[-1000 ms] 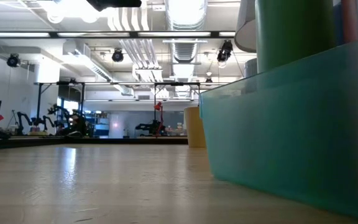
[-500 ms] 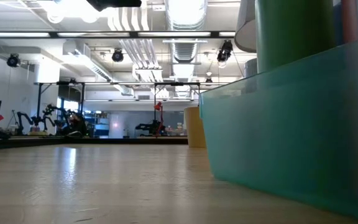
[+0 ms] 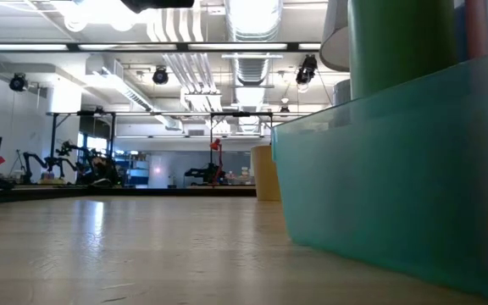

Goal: Pick & Place Paint Supplies
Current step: Return to Home Position

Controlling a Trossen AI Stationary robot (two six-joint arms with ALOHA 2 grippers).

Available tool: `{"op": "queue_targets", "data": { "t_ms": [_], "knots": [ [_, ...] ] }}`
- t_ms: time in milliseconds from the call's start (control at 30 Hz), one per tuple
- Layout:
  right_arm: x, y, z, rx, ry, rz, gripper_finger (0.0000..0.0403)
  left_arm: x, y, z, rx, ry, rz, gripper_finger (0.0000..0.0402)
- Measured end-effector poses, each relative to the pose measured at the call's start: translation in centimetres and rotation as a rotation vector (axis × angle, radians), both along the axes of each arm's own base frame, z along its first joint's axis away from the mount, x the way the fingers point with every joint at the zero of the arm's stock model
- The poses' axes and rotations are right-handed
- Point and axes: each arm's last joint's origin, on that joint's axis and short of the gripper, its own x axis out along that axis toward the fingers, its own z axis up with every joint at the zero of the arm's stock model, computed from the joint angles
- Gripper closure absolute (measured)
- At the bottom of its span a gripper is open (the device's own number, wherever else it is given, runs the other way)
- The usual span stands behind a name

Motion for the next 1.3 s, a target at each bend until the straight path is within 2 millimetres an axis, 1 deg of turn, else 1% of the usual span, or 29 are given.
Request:
{"op": "queue_targets", "data": {
  "t_ms": [133, 233, 400, 533, 700, 800, 933, 1033, 1167, 1300],
  "knots": [
    [0.0, 0.0, -1.4, 0.025, 0.022, -0.003, 0.0395, -0.1, 0.0, -0.2, 0.006, 0.016, 0.000, 0.0073],
    [-0.1, 0.0, -1.9, 0.041, 0.017, -0.003, 0.0395, -0.1, 0.0, -0.3, 0.002, 0.024, 0.002, 0.0073],
    [-0.3, 0.0, -2.0, 0.036, 0.017, -0.001, 0.0394, -0.1, 0.0, -0.4, -0.048, 0.019, 0.015, 0.0073],
    [-0.4, 0.0, -1.9, 0.029, 0.029, -0.002, 0.0394, -0.2, -0.2, -0.9, -0.092, 0.032, -0.030, 0.0073],
    [-0.5, -0.1, -1.5, -0.024, 0.019, 0.000, 0.0394, -0.6, -0.3, -2.1, -0.098, -0.055, -0.047, 0.0073],
    [-0.5, -0.1, -1.5, -0.068, 0.020, 0.004, 0.0394, -1.8, 0.1, -2.3, -0.089, -0.079, -0.053, 0.0073],
    [-0.4, -0.1, -1.6, -0.066, 0.030, 0.004, 0.0394, -4.1, 0.9, -2.4, -0.052, -0.124, -0.066, 0.0073],
    [-0.4, -0.1, -1.7, -0.070, 0.034, 0.005, 0.0394, -5.7, 1.5, -3.0, -0.015, -0.151, -0.042, 0.0073],
    [-0.4, -0.1, -1.7, -0.070, 0.034, 0.006, 0.0394, -7.5, 2.3, -4.8, 0.042, -0.190, 0.008, 0.0073],
    [-0.4, 0.0, -1.7, -0.070, 0.033, 0.006, 0.0394, -8.8, 3.0, -7.1, 0.098, -0.259, 0.083, 0.0073]
  ]
}}
